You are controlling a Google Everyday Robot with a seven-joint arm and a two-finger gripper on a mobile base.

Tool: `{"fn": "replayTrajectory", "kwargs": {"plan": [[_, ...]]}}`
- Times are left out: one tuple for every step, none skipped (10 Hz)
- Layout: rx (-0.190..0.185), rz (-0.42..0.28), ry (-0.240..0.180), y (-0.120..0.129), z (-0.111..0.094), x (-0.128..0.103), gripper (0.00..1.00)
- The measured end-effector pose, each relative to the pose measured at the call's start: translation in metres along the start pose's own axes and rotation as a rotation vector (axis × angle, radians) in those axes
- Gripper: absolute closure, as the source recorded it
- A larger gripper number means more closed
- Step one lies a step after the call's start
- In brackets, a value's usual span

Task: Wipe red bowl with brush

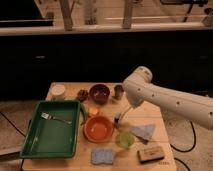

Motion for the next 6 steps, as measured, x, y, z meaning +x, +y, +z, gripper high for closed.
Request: {"fn": "replayTrajectory", "kwargs": {"plan": [[0.008,-0.004,-0.002,0.000,-0.007,0.006,0.97],[0.016,-0.008,-0.010,0.000,-0.012,0.007,0.97],[0.025,-0.015,-0.013,0.000,-0.017,0.008,0.97],[0.040,-0.033,-0.032,-0.003,-0.024,0.006,0.97],[0.050,-0.055,-0.050,-0.004,-0.031,0.002,0.97],[0.058,-0.079,-0.066,-0.004,-0.036,-0.004,0.97]]}}
